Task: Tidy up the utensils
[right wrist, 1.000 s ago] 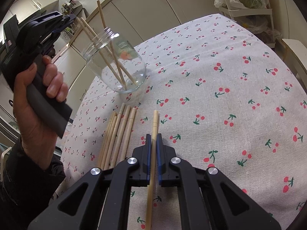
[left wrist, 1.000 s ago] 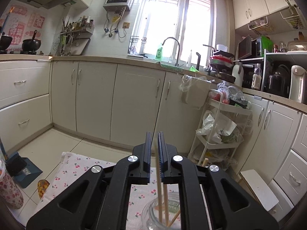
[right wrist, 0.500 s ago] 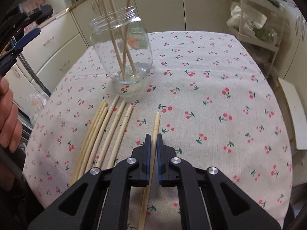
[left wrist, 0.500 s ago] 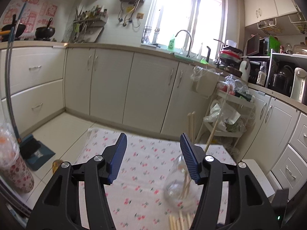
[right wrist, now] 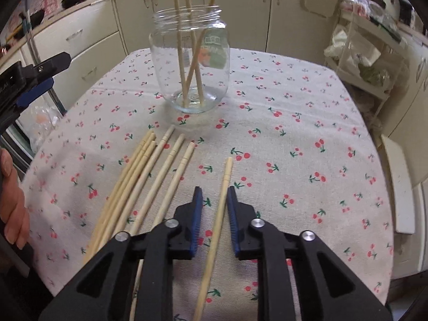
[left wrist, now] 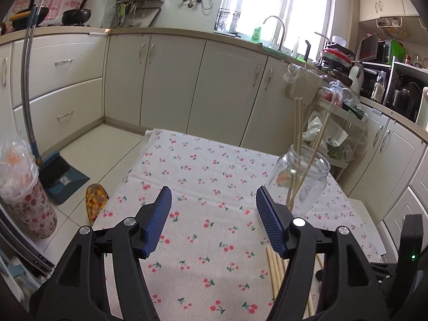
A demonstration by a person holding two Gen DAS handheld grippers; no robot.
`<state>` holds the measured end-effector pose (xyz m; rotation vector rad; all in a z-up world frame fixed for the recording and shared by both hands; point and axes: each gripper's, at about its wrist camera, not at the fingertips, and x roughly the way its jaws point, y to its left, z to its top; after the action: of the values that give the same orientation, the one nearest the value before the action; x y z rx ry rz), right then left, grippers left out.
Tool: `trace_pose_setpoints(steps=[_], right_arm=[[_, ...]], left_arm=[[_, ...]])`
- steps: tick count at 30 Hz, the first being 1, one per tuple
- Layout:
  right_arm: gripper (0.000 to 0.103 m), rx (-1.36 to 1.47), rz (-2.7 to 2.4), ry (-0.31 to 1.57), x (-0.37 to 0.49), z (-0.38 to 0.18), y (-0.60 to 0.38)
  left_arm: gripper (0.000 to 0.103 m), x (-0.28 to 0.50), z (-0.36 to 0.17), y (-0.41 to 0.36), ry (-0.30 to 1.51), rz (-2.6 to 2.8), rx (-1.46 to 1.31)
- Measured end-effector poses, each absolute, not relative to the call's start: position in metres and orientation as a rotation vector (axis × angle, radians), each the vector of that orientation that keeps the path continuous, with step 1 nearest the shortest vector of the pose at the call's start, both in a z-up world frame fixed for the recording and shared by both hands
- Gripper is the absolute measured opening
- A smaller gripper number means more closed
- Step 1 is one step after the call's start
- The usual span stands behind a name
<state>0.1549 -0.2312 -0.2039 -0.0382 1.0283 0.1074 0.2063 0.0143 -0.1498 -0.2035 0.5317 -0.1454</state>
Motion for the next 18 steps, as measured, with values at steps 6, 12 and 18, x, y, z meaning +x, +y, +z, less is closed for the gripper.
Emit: trace_pose_setpoints(steps=[6, 12, 18], right_arm=[[0.006, 0.129, 0.112, 0.993, 0.158, -0.187, -0.248], [0.006, 0.37, 0.135, 0.738, 0.18, -0.124, -0.267], [0.006, 0.517, 0.127, 0.428, 0.212, -0.07, -0.272]], left_arm=[[0.065, 0.209, -0.169, 0.02, 0.587, -0.145, -0.252], [0.075, 0.212, -0.175, 0.028, 0.6, -0.13, -0.311], [0.076, 0.214, -0.181, 0.036, 0.61, -0.117, -0.364]])
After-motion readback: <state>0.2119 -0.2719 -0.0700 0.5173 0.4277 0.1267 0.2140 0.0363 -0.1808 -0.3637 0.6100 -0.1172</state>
